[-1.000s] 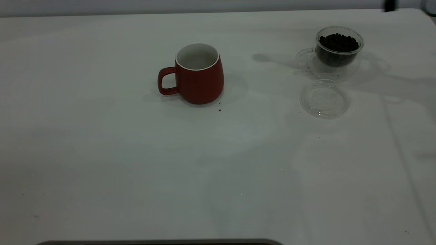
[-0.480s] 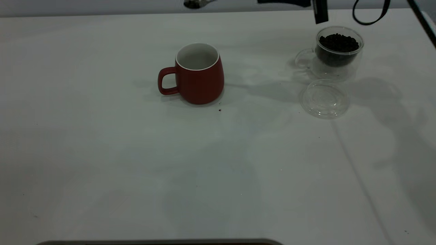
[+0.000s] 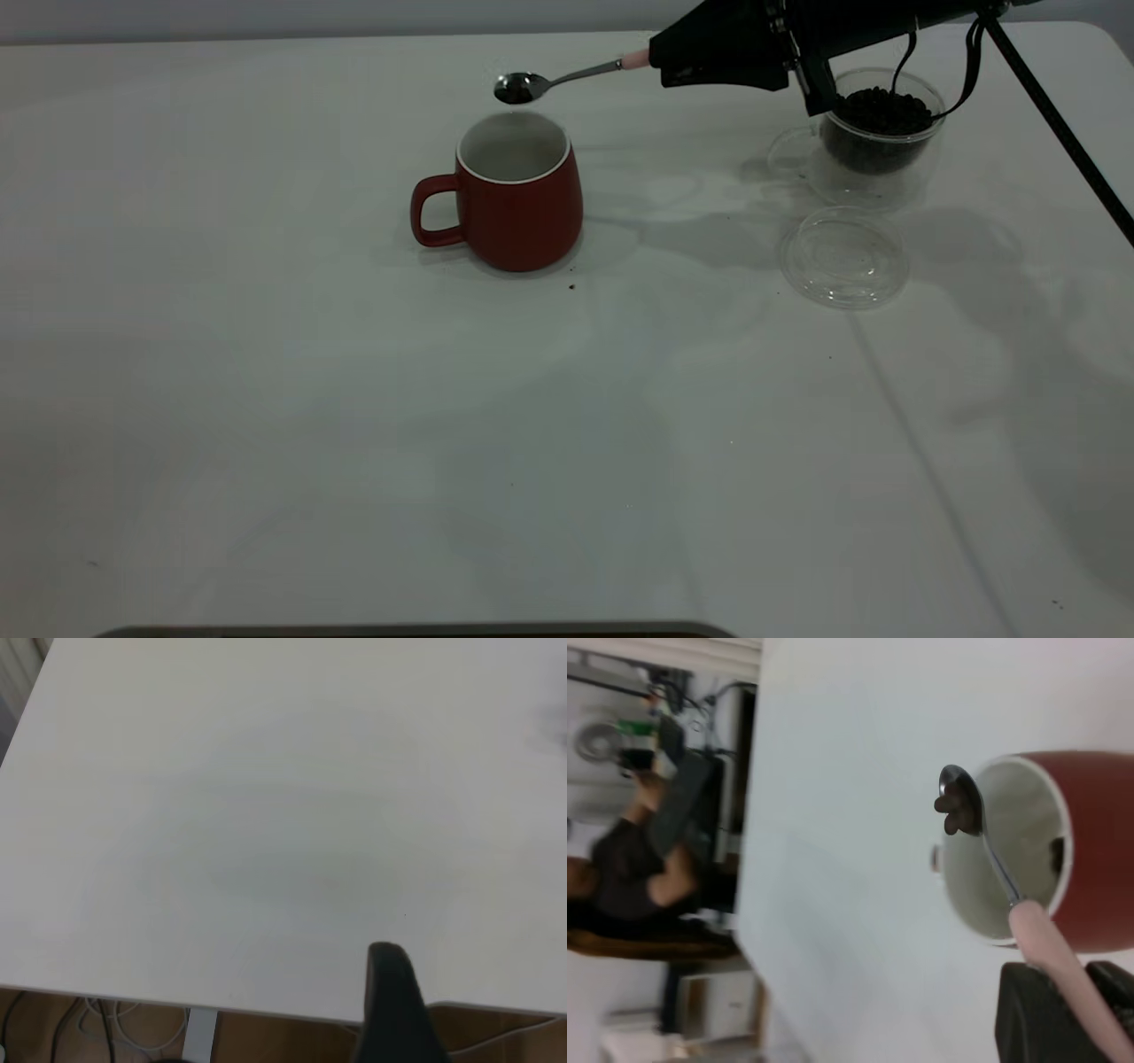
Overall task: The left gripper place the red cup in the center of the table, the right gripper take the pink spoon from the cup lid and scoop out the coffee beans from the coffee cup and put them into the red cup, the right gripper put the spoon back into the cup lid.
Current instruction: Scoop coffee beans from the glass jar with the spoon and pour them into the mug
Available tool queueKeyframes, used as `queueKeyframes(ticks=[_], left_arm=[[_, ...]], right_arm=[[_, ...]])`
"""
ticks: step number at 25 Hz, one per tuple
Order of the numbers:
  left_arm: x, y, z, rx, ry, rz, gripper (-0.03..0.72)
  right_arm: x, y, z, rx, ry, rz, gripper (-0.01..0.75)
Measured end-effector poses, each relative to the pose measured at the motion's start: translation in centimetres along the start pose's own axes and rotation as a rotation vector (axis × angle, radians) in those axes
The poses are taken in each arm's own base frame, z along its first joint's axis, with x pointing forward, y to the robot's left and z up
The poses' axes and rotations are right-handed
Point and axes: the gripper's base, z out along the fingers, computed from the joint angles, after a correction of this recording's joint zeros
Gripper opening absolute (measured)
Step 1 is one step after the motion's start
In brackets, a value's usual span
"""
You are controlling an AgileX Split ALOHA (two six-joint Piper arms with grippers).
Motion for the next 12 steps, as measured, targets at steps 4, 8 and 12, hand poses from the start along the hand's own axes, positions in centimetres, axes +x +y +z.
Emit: queueKeyframes(ticks=[4,8,12], left_arm=[[0.00,0.00,0.00,0.000,0.000,0.000,0.538],[0.00,0.00,0.00,0.000,0.000,-0.001,0.538],[0.00,0.00,0.00,0.000,0.000,-0.001,0.538]], right_arm=[[0.32,-0.32,0.05,0.022,0.033,-0.120,0.101],[0.57,-0.28,0.33,0.028,0.055,-0.287,0.101],[0.69,0.05,0.90,0.027,0.055,-0.428,0.101]])
